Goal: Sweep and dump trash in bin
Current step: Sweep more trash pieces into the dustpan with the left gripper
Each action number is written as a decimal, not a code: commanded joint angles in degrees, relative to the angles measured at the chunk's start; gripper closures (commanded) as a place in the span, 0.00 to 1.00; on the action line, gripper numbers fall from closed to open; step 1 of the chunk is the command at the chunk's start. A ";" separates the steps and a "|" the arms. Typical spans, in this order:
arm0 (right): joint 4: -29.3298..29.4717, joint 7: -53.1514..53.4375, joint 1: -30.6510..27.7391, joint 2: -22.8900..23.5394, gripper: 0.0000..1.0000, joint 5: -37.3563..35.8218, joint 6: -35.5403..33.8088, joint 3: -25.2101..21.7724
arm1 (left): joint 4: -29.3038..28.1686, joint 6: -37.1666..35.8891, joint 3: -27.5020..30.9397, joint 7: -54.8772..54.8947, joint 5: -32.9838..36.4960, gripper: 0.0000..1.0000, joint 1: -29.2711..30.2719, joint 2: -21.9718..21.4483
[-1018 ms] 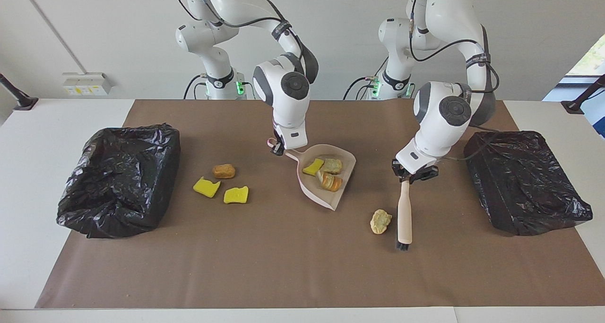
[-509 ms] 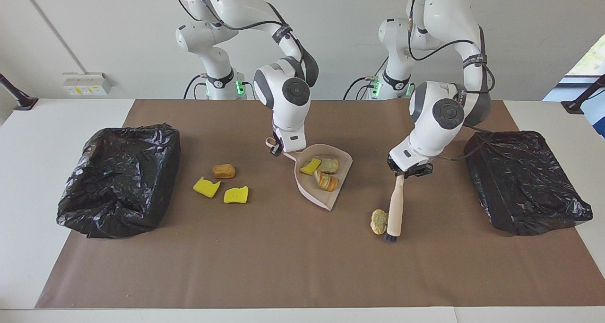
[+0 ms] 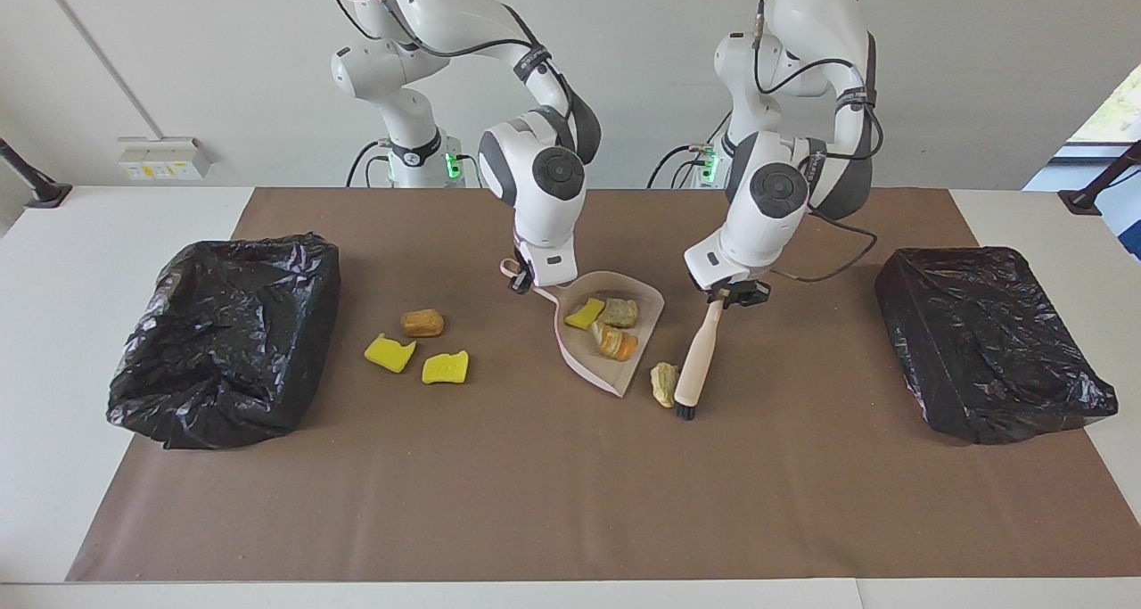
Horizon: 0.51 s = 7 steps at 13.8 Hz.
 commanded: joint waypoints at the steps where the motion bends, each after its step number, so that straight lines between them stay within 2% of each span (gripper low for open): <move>1: -0.07 1.39 -0.34 -0.42 1.00 -0.72 -1.06 0.27 | -5.53 -0.07 0.81 -2.33 0.26 1.00 -3.39 -4.46; 7: -0.07 1.39 -0.34 -0.42 1.00 -0.72 -0.97 0.36 | -6.06 -0.24 0.72 -9.01 0.00 1.00 -10.16 -5.52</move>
